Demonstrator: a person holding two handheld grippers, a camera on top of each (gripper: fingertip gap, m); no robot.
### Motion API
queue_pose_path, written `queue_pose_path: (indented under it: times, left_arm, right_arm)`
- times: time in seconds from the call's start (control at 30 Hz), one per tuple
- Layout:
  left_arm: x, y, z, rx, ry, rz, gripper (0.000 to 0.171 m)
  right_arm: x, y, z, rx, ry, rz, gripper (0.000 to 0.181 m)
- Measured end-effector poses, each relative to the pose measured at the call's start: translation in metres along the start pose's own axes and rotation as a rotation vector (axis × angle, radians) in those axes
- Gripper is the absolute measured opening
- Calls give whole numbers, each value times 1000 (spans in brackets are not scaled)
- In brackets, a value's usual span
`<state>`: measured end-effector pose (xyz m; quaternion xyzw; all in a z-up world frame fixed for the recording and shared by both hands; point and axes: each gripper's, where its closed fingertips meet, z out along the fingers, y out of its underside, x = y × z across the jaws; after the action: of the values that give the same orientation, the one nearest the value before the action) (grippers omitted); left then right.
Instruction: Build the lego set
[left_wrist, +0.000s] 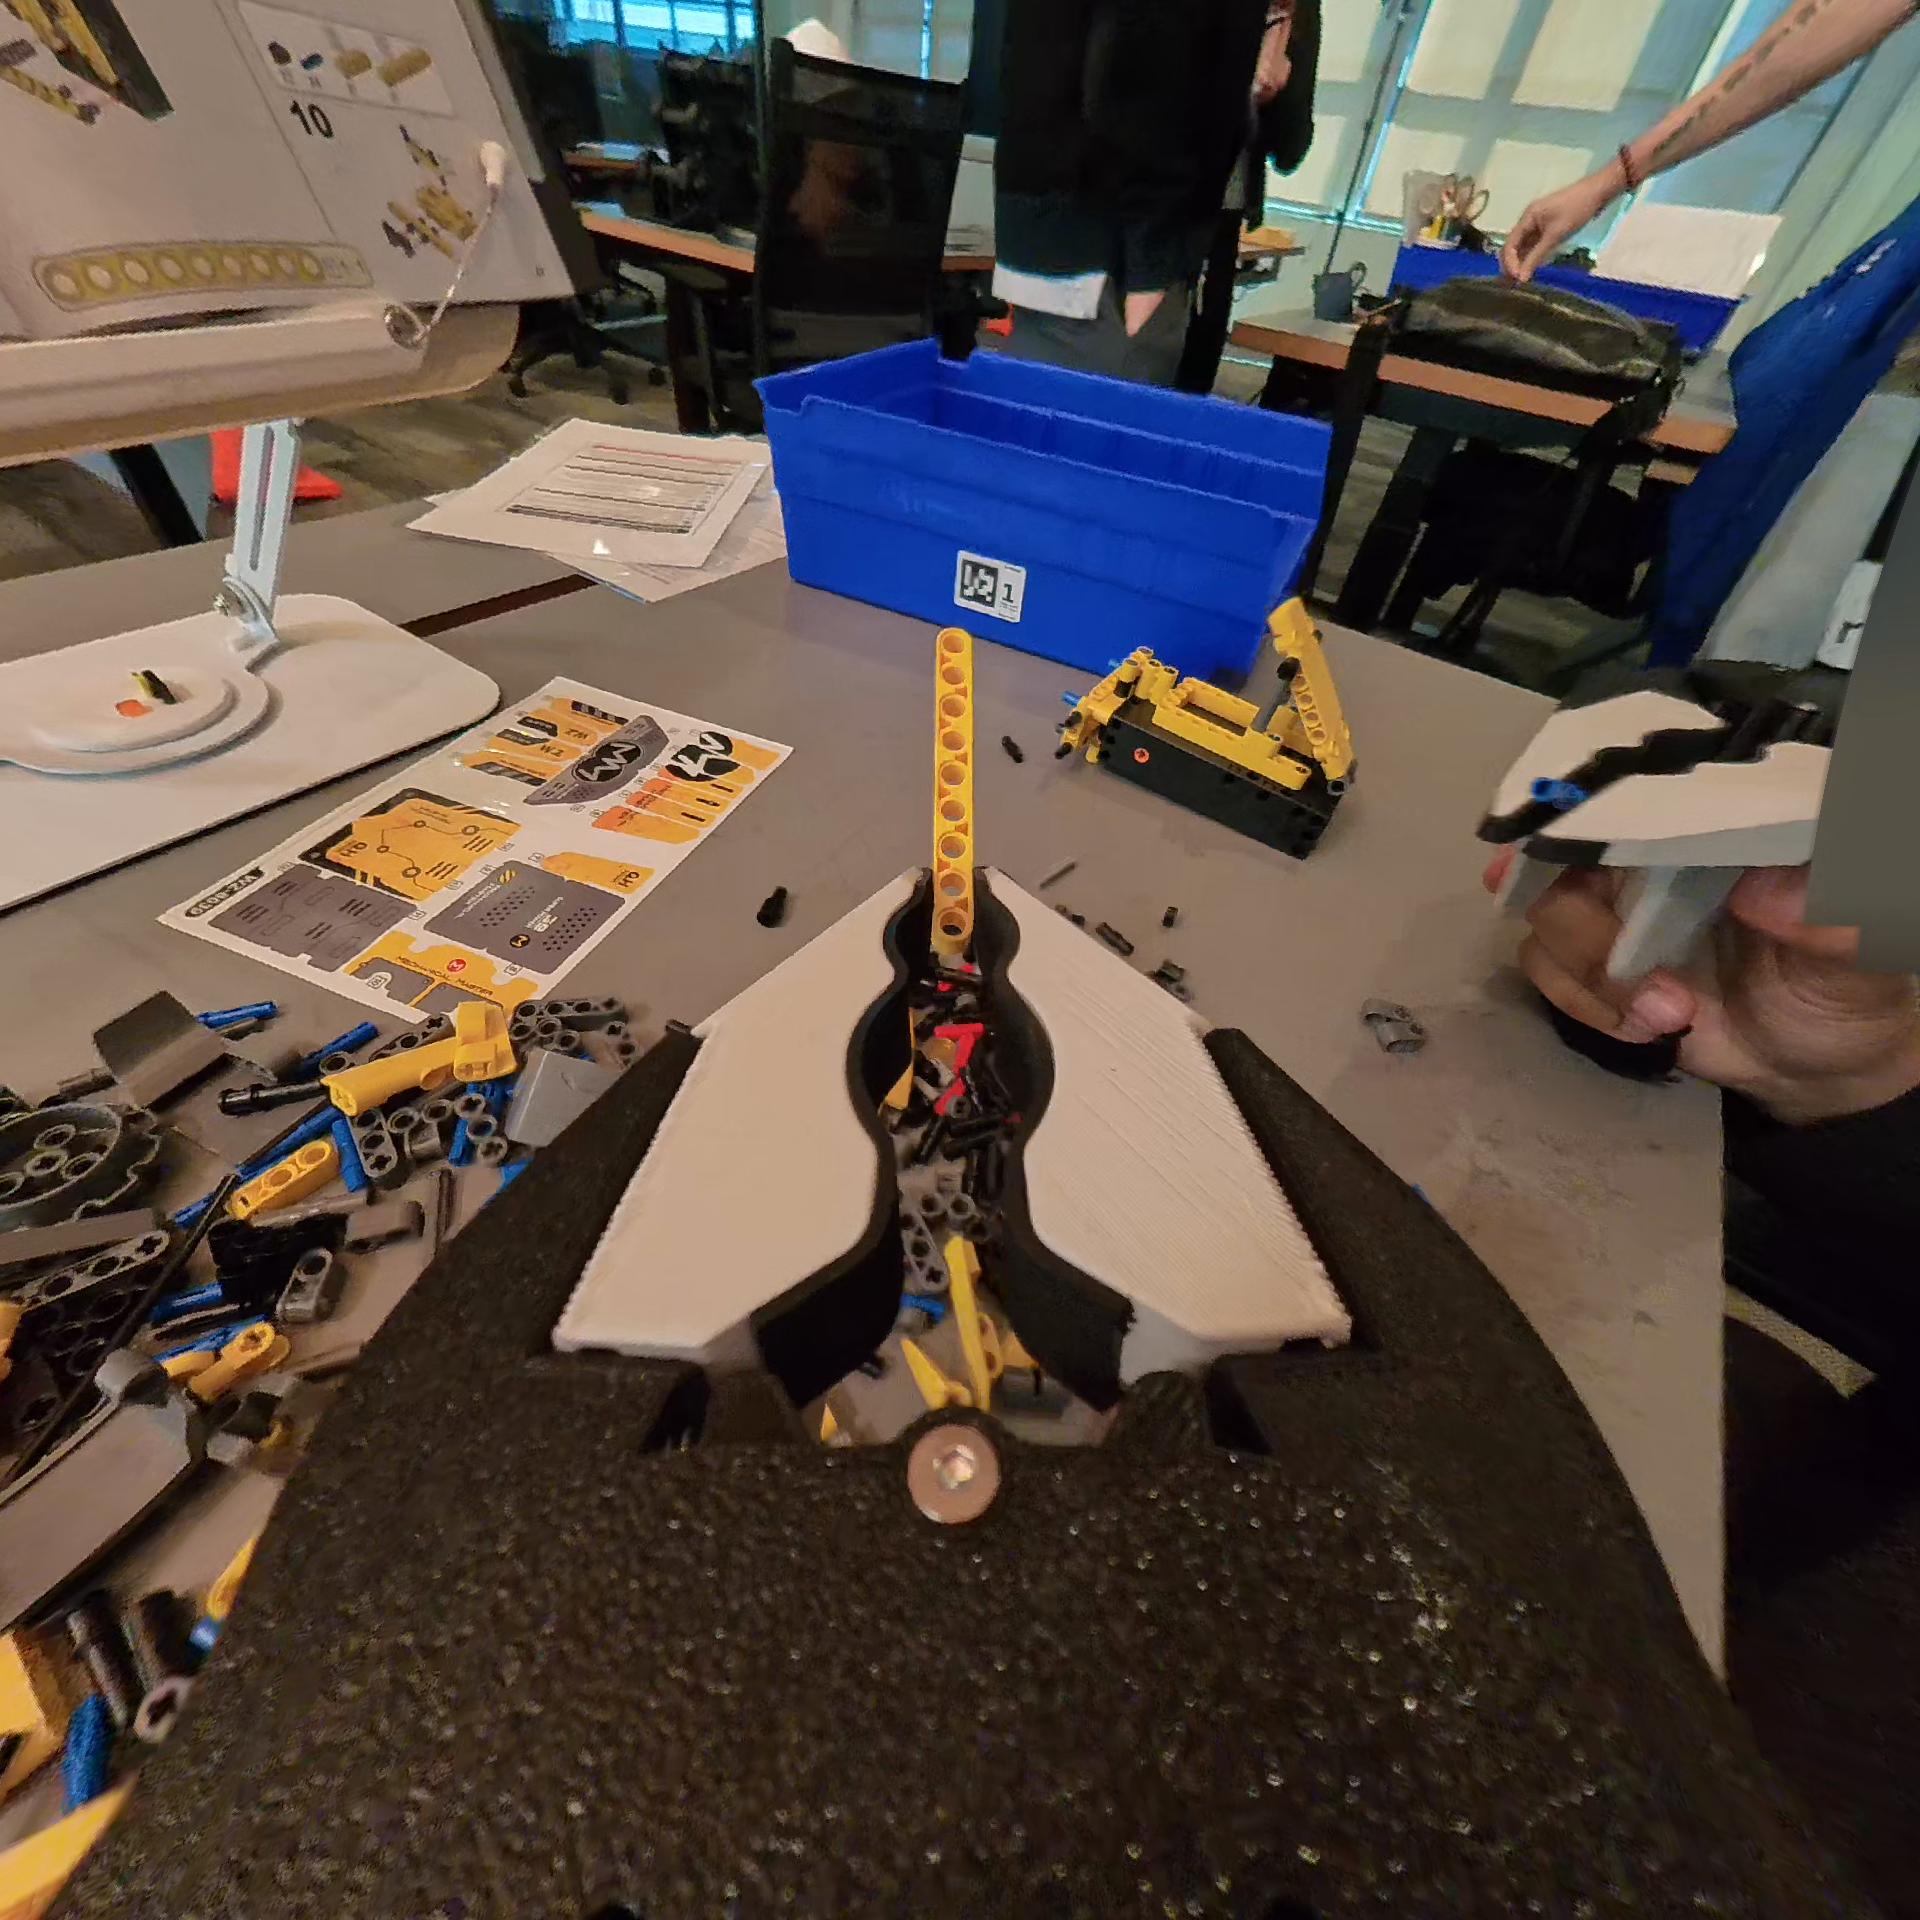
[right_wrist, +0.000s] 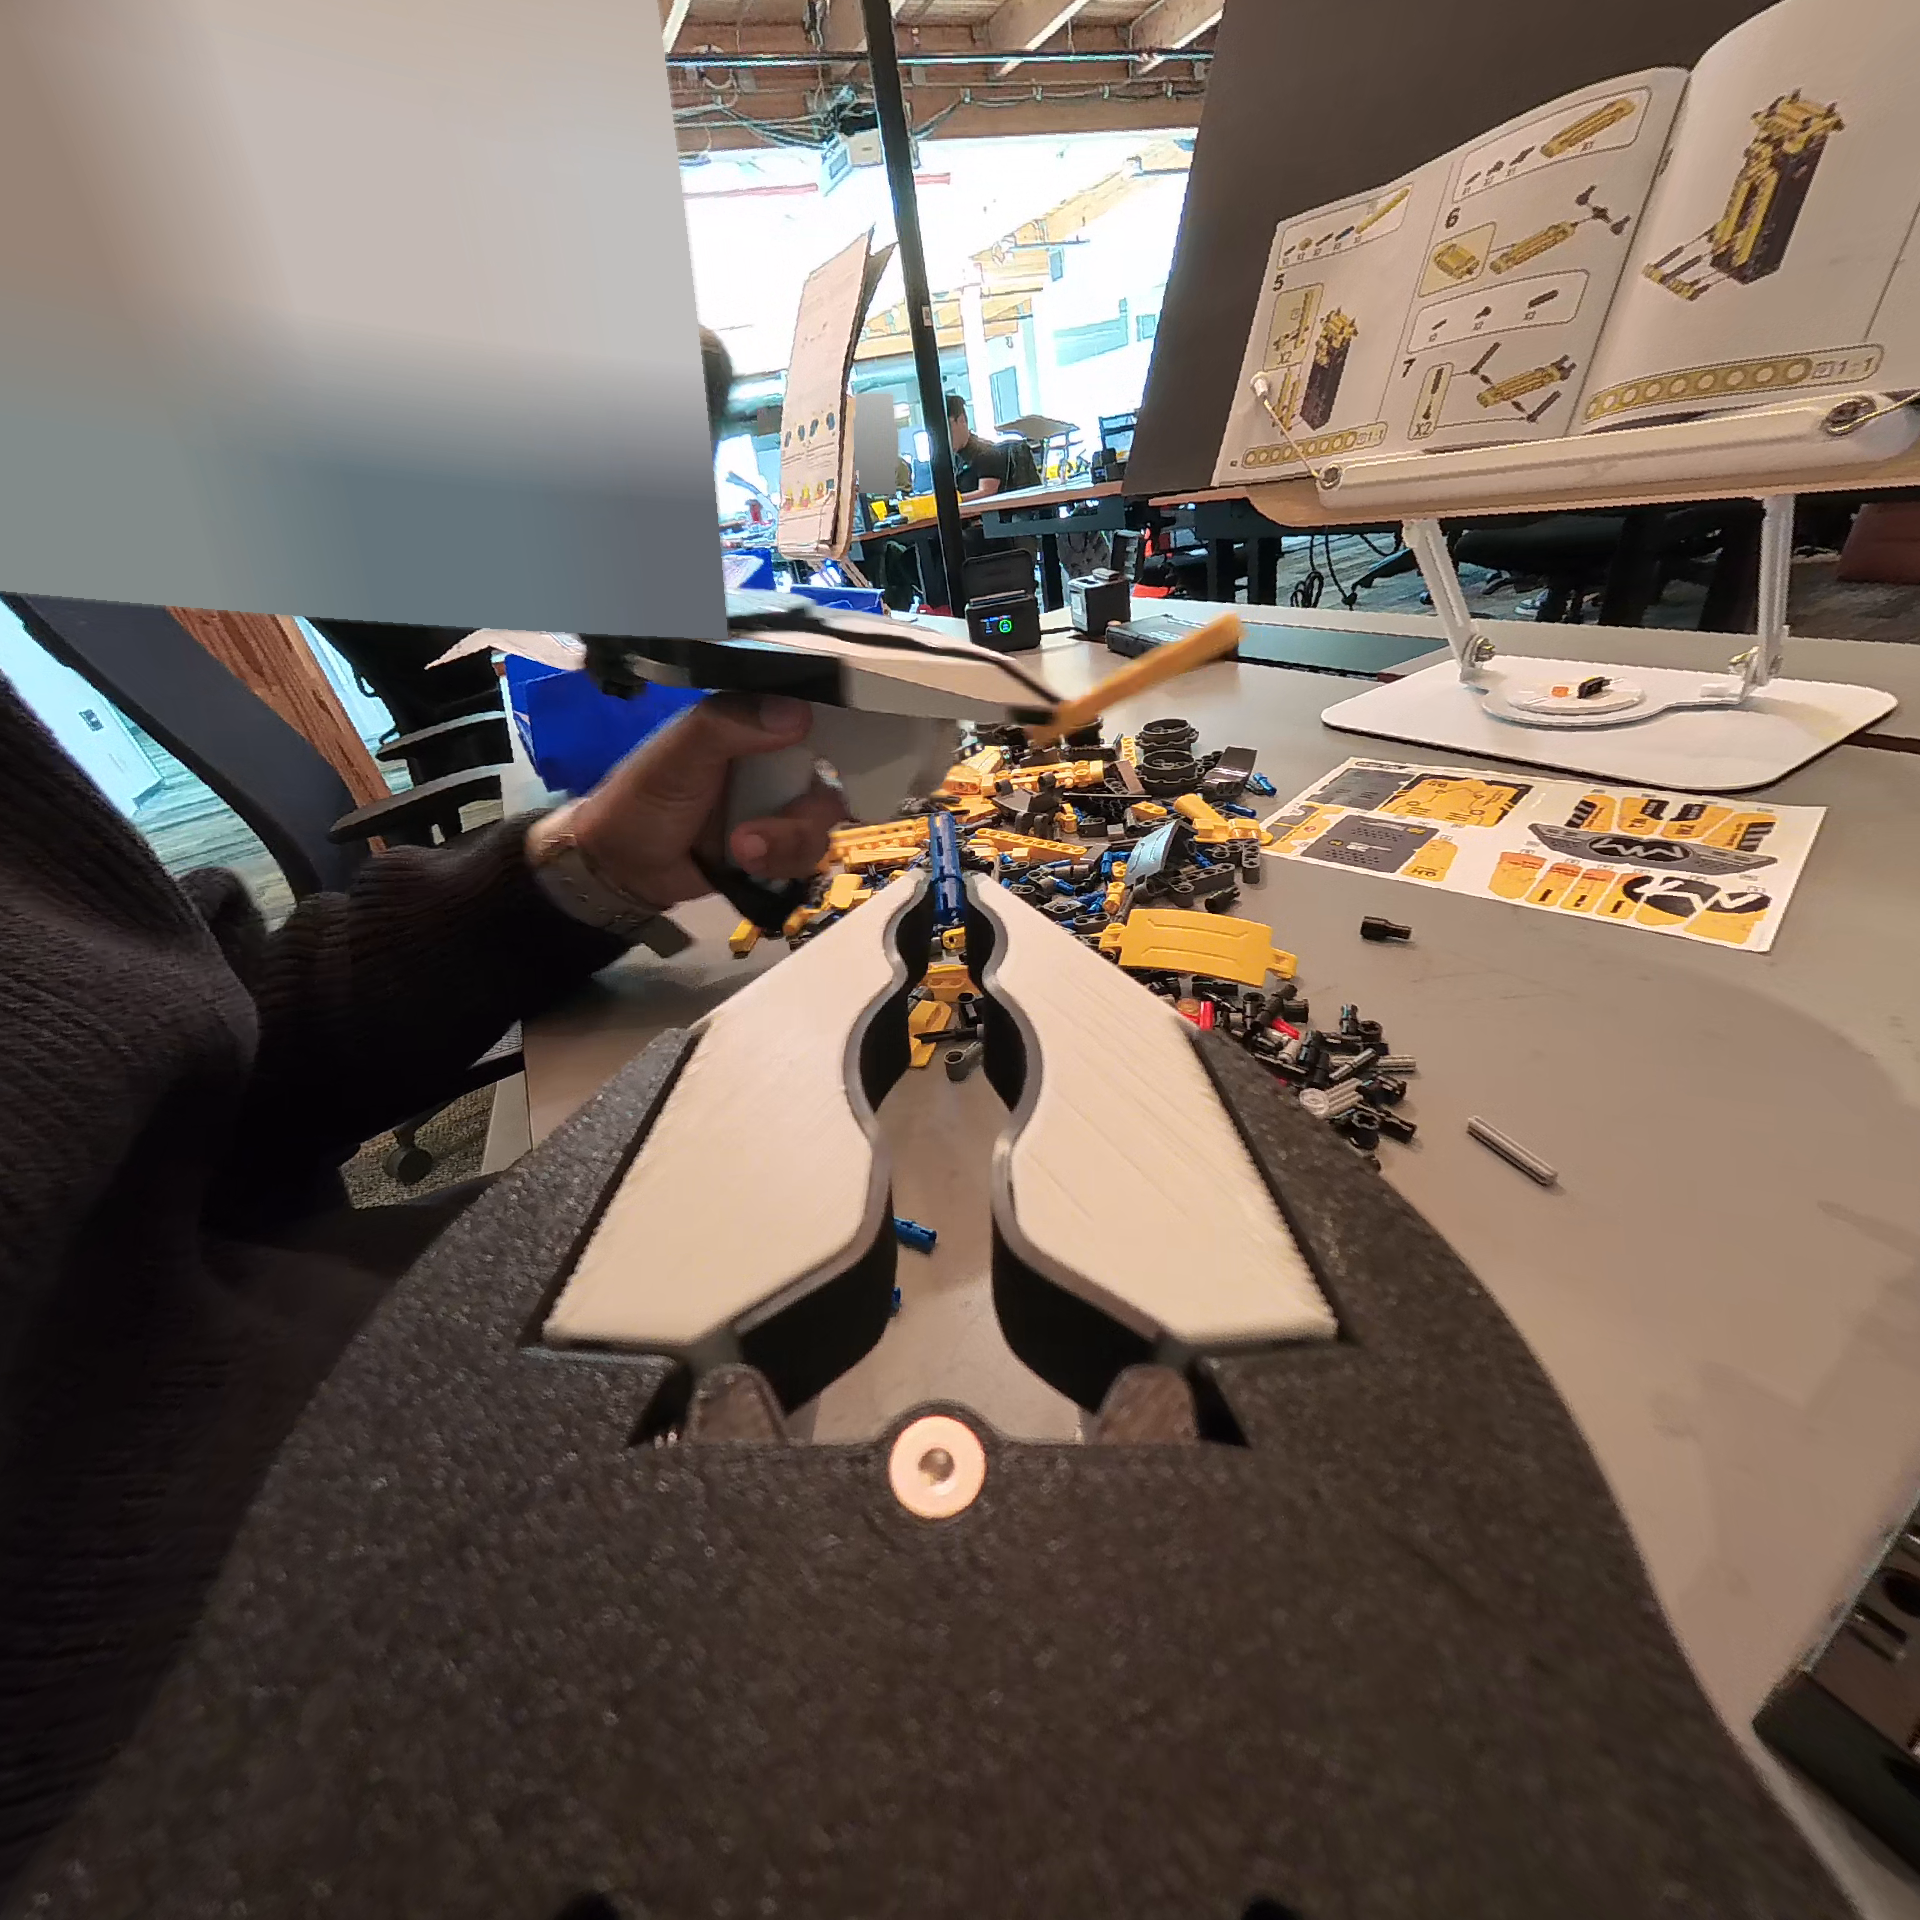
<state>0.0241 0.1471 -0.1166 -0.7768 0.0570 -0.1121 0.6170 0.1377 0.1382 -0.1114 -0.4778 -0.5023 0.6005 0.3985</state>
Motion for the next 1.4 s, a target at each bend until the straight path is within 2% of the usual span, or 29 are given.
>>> queue_pose_path:
  times: [0.07,0.13,0.27,0.37,0.47,0.63,0.77,0.83,0.9,1.0,1.07,1.27,1.4]
  left_arm:
    - [11,0,-16,-4,-4,24,7]
    - [18,14,-37,-65,-25,63,7]
    - [33,62,-87,-259,-23,104,7]
    - [47,95,-120,-360,23,96,7]
    - [59,121,-142,-436,80,99,7]
    - [60,142,-153,-471,73,130,7]
    - [53,141,-155,-437,25,145,9]
    - [51,128,-156,-359,7,99,20]
    - [60,108,-155,-229,71,-30,24]
    - [82,79,-155,-52,243,-259,37]
    - [83,76,-151,-26,255,-344,37]
    - [86,79,-141,-4,296,-465,34]
    - [78,83,-138,-9,279,-527,21]
  right_arm:
    - [-1,0,0,-1,2,2,5]
    - [1,2,1,-5,7,2,5]
    - [1,7,5,-29,33,-35,5]
    - [-2,16,13,-104,92,-155,5]
    - [-20,30,29,-194,105,-303,5]
    - [-78,48,58,-263,-46,-320,5]
    - [-105,53,70,-277,-119,-274,5]
    - [-111,59,73,-300,-129,-261,5]
    - [-111,67,75,-340,-114,-266,5]
    - [-112,77,81,-391,-93,-318,5]
    - [-119,81,86,-412,-97,-370,5]
    - [-126,94,100,-461,-76,-564,5]
    - [-130,97,107,-453,-60,-680,5]
